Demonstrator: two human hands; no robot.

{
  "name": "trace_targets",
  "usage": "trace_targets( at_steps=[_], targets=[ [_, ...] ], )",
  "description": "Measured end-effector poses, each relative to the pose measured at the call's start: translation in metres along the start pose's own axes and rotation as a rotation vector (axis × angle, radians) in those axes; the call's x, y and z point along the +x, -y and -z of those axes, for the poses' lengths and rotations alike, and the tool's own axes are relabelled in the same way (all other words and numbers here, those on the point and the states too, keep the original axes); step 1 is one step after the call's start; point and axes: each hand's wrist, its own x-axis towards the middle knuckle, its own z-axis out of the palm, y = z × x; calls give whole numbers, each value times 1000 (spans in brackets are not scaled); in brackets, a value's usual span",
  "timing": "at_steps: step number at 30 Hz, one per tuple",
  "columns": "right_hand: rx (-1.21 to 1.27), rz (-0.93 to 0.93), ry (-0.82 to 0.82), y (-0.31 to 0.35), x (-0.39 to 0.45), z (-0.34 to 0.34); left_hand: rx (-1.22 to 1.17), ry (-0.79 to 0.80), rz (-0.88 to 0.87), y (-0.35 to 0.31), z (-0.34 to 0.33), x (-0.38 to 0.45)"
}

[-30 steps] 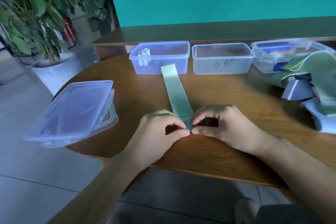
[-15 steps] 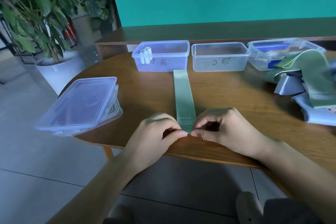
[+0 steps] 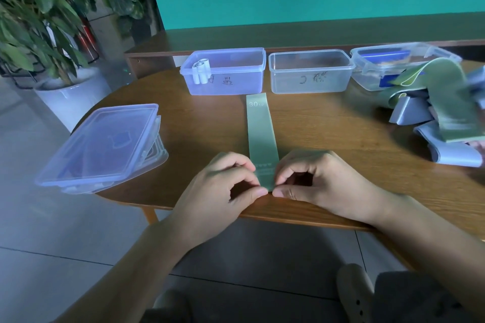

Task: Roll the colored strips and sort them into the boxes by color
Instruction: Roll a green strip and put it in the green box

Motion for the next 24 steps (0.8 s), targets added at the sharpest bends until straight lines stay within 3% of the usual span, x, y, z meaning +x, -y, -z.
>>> trace_targets(
  at_steps=[9,18,24],
  targets=[
    [-1,-42,-2,2,-3,2,-62,36,62,-5,5,2],
    [-5,-320,-8,6,2,1,-28,70,163,-3,4,9],
    [23,-352,-37,5,6,3,-34,67,249,-1,4,15]
  ],
)
